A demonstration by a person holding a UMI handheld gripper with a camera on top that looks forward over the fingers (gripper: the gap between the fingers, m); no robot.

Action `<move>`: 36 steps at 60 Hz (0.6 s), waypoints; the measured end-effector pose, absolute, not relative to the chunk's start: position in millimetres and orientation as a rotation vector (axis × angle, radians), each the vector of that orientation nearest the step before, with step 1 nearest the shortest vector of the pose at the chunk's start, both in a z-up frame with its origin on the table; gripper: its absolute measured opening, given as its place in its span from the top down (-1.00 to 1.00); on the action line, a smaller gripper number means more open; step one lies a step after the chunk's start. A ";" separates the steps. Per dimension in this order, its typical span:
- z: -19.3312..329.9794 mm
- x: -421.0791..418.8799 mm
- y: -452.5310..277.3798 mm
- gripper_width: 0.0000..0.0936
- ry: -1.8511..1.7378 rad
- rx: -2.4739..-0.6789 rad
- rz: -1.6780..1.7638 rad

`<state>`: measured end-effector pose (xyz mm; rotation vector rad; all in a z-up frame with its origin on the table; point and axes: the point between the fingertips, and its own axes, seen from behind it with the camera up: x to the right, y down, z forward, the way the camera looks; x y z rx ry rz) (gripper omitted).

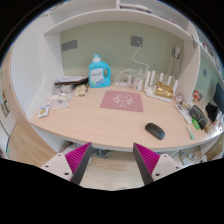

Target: Arrange mouse

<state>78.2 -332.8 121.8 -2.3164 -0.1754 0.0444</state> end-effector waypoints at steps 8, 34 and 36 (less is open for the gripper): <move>75.9 162.8 -315.4 -0.82 -0.102 -2.345 -0.027; -6.1 291.9 -189.8 -0.81 -0.049 -2.299 -0.067; -9.2 291.3 -183.3 -0.82 -0.066 -2.301 -0.061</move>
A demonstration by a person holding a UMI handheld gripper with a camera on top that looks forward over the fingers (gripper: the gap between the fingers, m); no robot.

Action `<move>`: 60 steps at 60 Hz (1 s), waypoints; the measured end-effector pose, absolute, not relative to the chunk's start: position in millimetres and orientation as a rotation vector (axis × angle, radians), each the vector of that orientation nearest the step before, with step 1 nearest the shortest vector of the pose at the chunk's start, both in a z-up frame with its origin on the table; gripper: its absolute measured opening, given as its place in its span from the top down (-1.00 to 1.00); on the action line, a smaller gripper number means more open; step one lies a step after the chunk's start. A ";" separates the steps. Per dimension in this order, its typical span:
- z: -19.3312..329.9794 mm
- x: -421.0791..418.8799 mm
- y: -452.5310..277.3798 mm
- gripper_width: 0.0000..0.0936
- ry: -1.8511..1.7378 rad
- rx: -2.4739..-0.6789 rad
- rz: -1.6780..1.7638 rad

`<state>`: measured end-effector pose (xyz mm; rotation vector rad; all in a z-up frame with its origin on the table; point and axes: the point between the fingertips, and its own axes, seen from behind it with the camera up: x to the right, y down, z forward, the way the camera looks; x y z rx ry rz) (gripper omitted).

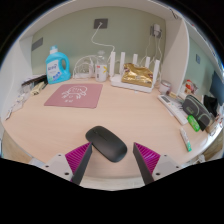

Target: Arrange mouse

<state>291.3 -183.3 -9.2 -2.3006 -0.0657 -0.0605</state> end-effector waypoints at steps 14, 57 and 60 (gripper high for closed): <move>-13.6 295.7 -142.0 -0.78 -0.077 -2.269 -0.040; 116.3 331.0 -71.3 0.22 0.207 -2.141 -0.292; 148.1 324.4 -46.1 0.22 0.192 -2.080 -0.292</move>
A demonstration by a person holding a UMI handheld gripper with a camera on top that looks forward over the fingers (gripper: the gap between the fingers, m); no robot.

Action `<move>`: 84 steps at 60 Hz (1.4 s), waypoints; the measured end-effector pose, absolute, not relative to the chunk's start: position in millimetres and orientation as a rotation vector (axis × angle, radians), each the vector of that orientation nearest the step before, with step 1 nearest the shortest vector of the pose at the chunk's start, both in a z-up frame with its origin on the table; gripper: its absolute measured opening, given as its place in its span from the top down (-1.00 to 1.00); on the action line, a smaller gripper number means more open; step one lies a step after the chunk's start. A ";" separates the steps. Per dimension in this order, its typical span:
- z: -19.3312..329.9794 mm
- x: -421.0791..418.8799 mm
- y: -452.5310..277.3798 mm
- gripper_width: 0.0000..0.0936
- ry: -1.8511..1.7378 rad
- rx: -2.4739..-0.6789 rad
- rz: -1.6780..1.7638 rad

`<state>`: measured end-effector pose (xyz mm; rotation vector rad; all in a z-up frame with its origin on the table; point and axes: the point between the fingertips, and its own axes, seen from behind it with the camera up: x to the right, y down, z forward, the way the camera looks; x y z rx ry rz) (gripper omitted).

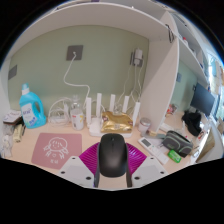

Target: Arrange mouse

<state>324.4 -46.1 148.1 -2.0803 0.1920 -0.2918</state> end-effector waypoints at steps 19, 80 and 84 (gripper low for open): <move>111.1 153.5 89.6 0.23 0.010 -2.121 -0.024; 158.3 74.6 -115.3 -0.81 -0.002 -2.146 -0.182; 164.2 67.4 -140.9 -0.81 -0.005 -2.146 -0.179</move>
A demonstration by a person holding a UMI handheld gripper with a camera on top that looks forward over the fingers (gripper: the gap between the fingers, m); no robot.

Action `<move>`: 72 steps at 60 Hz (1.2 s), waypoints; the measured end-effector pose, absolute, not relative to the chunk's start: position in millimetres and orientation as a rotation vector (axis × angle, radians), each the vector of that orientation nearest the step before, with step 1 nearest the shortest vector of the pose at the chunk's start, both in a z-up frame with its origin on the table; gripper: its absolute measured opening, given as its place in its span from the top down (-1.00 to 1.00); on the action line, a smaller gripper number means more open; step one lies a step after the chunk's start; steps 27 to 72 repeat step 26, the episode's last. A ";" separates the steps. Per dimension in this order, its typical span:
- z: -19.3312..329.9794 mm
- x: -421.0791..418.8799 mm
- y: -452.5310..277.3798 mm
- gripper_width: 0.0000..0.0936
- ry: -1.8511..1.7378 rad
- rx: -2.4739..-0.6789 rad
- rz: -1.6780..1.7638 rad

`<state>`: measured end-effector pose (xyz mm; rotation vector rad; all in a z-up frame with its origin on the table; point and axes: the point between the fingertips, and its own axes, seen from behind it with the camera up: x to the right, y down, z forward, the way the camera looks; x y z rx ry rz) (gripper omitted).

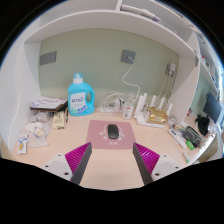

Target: Arrange mouse

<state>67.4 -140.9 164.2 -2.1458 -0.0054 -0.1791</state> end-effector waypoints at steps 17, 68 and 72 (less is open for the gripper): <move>177.2 54.7 -190.3 -0.81 -0.019 -2.132 -0.190; 181.3 50.9 -195.7 -0.81 -0.039 -2.134 -0.200; 181.3 50.9 -195.7 -0.81 -0.039 -2.134 -0.200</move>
